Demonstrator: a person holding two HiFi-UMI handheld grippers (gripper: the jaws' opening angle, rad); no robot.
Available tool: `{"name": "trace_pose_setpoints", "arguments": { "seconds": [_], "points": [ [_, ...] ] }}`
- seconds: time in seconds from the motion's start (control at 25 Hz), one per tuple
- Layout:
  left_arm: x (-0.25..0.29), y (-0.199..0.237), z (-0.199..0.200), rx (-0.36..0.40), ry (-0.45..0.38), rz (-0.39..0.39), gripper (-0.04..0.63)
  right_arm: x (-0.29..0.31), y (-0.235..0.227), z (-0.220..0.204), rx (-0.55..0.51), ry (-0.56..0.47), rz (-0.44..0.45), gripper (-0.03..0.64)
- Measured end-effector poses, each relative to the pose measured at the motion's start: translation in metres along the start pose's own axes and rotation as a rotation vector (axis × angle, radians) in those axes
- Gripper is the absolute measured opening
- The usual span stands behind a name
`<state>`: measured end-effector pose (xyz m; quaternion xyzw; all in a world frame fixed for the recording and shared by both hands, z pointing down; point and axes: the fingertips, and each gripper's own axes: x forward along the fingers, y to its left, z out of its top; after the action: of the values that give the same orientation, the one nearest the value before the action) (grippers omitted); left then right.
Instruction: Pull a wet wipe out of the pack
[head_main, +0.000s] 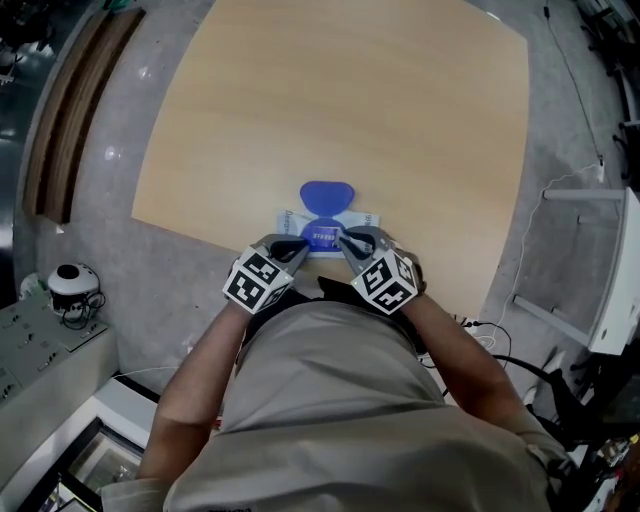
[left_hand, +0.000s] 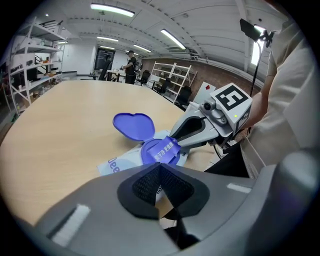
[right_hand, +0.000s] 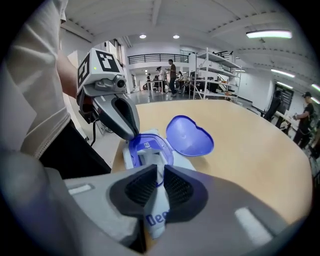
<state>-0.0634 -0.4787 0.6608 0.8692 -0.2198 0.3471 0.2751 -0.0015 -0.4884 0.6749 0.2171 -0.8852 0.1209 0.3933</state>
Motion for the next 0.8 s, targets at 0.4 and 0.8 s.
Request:
{"name": "trace_pose_setpoints", "arguments": {
  "seconds": [0.4,0.8],
  "points": [
    [0.008,0.002,-0.002,0.006,0.011,-0.013,0.005,-0.002,0.001,-0.003,-0.003,0.009,-0.013,0.003],
    [0.011,-0.002,-0.003,0.020,0.014,-0.020,0.005,-0.024,-0.014,0.001,0.046,-0.016,-0.053,0.003]
  ]
}}
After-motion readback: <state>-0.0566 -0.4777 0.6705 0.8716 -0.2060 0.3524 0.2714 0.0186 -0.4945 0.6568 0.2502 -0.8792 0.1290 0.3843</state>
